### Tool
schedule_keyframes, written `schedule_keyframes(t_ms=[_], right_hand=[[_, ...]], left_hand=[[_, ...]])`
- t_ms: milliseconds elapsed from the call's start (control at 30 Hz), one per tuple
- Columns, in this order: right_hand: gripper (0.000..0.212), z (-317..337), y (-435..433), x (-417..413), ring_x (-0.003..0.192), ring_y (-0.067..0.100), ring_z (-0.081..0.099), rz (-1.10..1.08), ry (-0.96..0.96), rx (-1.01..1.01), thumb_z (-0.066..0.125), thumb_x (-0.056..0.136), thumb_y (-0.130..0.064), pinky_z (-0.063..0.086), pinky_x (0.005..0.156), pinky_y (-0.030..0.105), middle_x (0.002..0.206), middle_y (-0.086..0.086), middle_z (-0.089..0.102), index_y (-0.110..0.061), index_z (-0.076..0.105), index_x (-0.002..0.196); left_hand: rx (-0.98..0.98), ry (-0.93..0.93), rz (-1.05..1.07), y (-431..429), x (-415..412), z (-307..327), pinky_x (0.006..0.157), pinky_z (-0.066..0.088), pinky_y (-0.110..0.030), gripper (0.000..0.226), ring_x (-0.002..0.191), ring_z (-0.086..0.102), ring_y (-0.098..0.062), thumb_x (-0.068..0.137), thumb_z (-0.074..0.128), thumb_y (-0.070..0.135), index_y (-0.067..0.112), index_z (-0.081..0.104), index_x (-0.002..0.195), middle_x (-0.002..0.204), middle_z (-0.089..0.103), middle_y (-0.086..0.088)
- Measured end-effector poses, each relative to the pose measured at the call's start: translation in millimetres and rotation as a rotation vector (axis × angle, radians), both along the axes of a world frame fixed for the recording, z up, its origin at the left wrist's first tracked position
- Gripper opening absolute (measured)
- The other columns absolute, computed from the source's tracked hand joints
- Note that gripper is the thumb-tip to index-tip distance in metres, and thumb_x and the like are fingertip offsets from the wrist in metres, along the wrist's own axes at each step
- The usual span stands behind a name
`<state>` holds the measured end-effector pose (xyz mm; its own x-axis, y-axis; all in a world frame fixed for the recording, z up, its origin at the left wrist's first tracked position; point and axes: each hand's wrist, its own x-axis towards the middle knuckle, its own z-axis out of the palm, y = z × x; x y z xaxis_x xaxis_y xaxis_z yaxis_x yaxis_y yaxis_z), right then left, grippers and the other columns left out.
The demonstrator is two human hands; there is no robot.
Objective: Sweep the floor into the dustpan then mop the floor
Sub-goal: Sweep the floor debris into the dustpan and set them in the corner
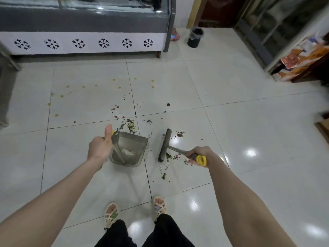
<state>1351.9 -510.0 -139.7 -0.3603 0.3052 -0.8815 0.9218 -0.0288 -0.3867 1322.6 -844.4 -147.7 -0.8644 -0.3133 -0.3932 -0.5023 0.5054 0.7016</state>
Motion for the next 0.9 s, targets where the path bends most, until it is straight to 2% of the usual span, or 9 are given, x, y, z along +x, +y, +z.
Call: schedule_keyframes(t_ms=[100,233,433,500,567,633,800,900], right_hand=[[0.009,0.0,-20.5,26.1,0.051,0.023,0.059,-0.078,-0.02,0.004,0.07,0.076,0.007,0.047,0.032,0.022,0.068,0.016,0.058,0.007,0.062,0.078],[0.009,0.6,-45.0,57.8,0.036,0.015,0.055,-0.159,-0.095,-0.062,0.06,0.087,0.001,0.043,0.029,0.018,0.066,0.011,0.052,0.002,0.054,0.08],[0.005,2.8,-68.1,97.8,0.037,0.014,0.051,-0.271,-0.151,-0.085,0.057,0.087,-0.001,0.046,0.033,0.018,0.056,0.008,0.054,-0.001,0.052,0.087],[0.01,2.5,-74.4,99.7,0.034,0.014,0.05,-0.258,-0.176,-0.06,0.059,0.085,0.001,0.047,0.035,0.017,0.05,0.007,0.054,-0.001,0.053,0.078],[0.015,-0.2,-83.1,98.9,0.035,0.015,0.05,-0.237,-0.214,-0.052,0.06,0.085,0.001,0.047,0.036,0.017,0.054,0.007,0.049,-0.003,0.051,0.074],[0.014,-7.3,-93.7,99.2,0.044,0.016,0.05,-0.244,-0.224,-0.039,0.058,0.086,0.001,0.046,0.037,0.018,0.061,0.007,0.047,-0.004,0.048,0.078],[0.015,-36.6,-123.7,95.5,0.054,0.019,0.047,-0.458,-0.06,-0.176,0.048,0.088,0.008,0.046,0.035,0.018,0.072,0.01,0.047,-0.004,0.044,0.08],[0.013,-52.2,-146.2,81.9,0.064,0.023,0.05,-0.428,-0.016,-0.175,0.049,0.086,0.007,0.046,0.047,0.026,0.08,0.014,0.049,-0.003,0.047,0.078]], left_hand=[[0.012,-0.02,-0.116,-14.0,-4.5,4.5,0.058,0.044,-0.035,0.096,0.054,0.052,-0.027,0.059,0.011,0.095,0.008,0.05,0.058,0.057,0.056,-0.013],[0.012,-0.025,-0.238,-32.4,-8.2,7.5,0.057,0.04,-0.033,0.098,0.053,0.051,-0.026,0.059,0.008,0.096,0.008,0.052,0.059,0.056,0.055,-0.012],[-0.011,-0.058,-0.313,-54.4,-6.9,2.0,0.057,0.042,-0.032,0.094,0.054,0.053,-0.027,0.07,0.014,0.091,0.006,0.05,0.057,0.059,0.057,-0.014],[-0.007,-0.068,-0.306,-60.9,-8.7,-1.2,0.059,0.043,-0.034,0.094,0.058,0.054,-0.029,0.073,0.015,0.089,0.003,0.052,0.059,0.064,0.058,-0.016],[0.005,-0.078,-0.301,-65.8,-9.5,-3.5,0.058,0.042,-0.033,0.092,0.059,0.051,-0.029,0.075,0.017,0.087,0.003,0.052,0.06,0.064,0.056,-0.016],[0.014,-0.082,-0.3,-70.2,-10.0,-5.7,0.055,0.039,-0.032,0.087,0.055,0.047,-0.027,0.076,0.019,0.085,0.005,0.048,0.059,0.06,0.052,-0.013],[-0.005,-0.072,-0.288,-82.8,-11.3,-12.3,0.059,0.043,-0.034,0.087,0.056,0.05,-0.028,0.077,0.017,0.085,0.007,0.048,0.052,0.057,0.053,-0.012],[-0.015,-0.064,-0.295,-86.3,-12.5,-14.9,0.061,0.044,-0.035,0.086,0.055,0.051,-0.028,0.078,0.016,0.084,0.007,0.046,0.051,0.056,0.053,-0.012]])
